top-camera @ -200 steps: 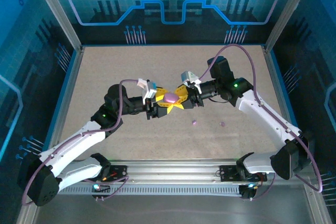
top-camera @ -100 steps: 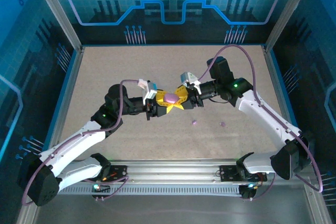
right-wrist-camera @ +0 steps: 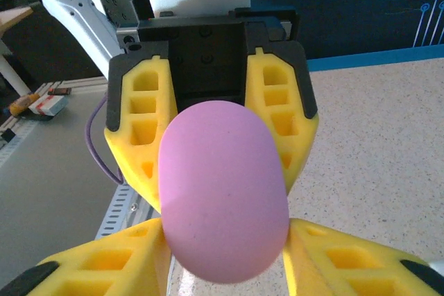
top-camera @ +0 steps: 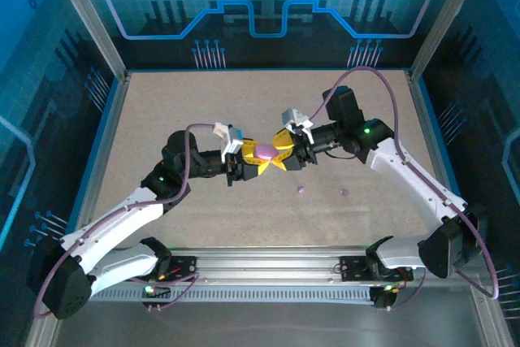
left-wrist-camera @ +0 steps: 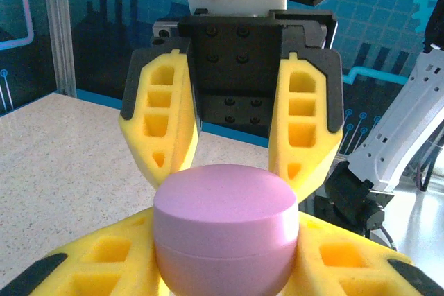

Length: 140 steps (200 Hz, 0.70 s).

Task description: Insert the wireless bluetooth earbuds into the charging case

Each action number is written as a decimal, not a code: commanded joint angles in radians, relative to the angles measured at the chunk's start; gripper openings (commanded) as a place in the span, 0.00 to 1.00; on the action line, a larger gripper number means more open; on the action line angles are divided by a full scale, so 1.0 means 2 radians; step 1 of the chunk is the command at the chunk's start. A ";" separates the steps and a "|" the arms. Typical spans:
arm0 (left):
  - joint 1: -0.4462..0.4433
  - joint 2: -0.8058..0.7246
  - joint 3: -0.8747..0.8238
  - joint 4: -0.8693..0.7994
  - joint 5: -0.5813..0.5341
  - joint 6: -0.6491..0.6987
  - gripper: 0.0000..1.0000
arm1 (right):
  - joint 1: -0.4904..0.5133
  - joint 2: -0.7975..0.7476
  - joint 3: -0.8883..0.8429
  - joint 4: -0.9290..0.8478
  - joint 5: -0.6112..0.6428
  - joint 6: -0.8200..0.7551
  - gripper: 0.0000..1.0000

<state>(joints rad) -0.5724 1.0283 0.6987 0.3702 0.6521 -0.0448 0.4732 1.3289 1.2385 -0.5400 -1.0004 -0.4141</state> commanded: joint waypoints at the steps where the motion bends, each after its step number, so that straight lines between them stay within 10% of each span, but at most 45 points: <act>1: -0.001 0.001 0.004 -0.010 0.021 0.016 0.34 | -0.017 -0.003 0.020 -0.002 -0.020 0.016 0.47; 140: -0.001 0.006 0.004 0.005 0.031 0.000 0.34 | 0.000 -0.027 -0.015 0.098 0.091 0.060 0.41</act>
<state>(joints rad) -0.5610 1.0355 0.6987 0.3454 0.6453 -0.0463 0.4534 1.2789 1.2171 -0.3824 -0.8894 -0.2878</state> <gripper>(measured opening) 0.372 0.417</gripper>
